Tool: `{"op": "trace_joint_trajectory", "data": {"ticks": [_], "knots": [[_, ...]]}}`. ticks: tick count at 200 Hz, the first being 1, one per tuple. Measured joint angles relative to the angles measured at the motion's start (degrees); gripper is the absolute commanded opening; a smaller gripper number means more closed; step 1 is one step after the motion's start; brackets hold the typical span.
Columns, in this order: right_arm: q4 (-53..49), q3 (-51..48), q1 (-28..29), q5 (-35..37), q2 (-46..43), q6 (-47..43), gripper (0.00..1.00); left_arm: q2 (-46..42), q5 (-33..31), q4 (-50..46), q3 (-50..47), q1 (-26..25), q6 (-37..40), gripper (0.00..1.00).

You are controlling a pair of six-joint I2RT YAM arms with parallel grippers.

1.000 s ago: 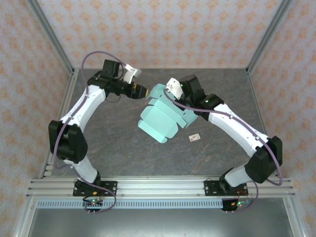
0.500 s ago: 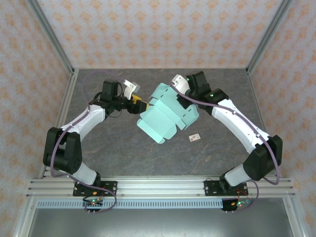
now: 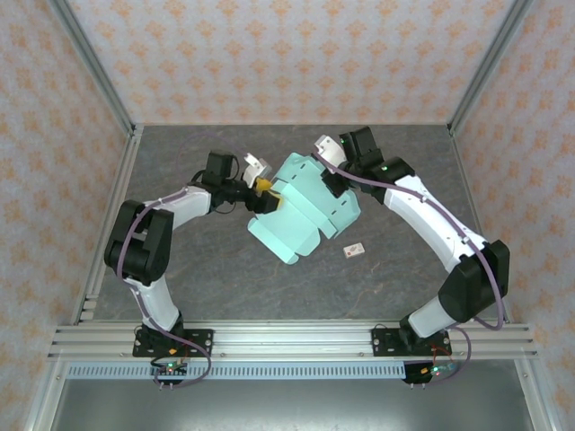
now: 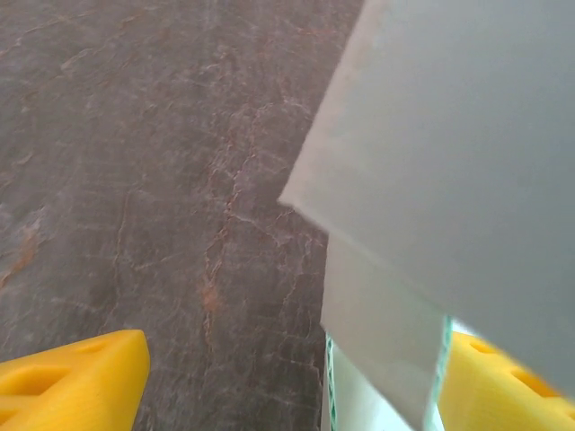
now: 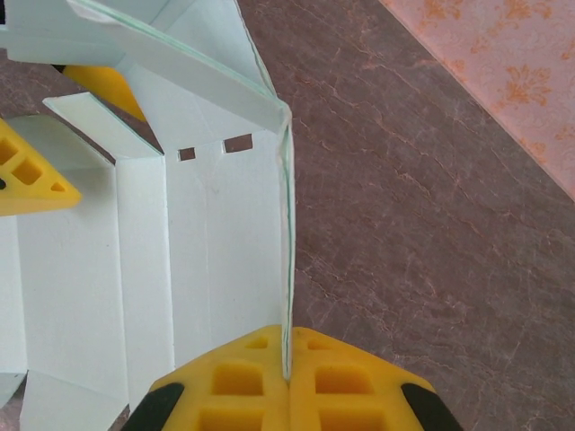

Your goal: Fold the paper box

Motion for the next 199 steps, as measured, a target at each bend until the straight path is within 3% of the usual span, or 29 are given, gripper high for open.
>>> {"op": "trace_joint_trajectory", "data": {"ticks": [100, 176, 199], "knots": [[0.3, 0.3, 0.0, 0.1, 0.3, 1.0, 0.00, 4.5, 3.8, 7.1, 1.7, -1.9, -6.9, 0.20], [5.0, -2.1, 0.7, 1.3, -0.7, 1.2, 0.00, 4.5, 2.3, 10.7, 1.7, -1.9, -21.0, 0.00], [5.2, -2.3, 2.2, 2.5, -0.7, 1.2, 0.00, 4.5, 2.1, 10.5, 2.0, -1.9, -24.8, 0.00]]}}
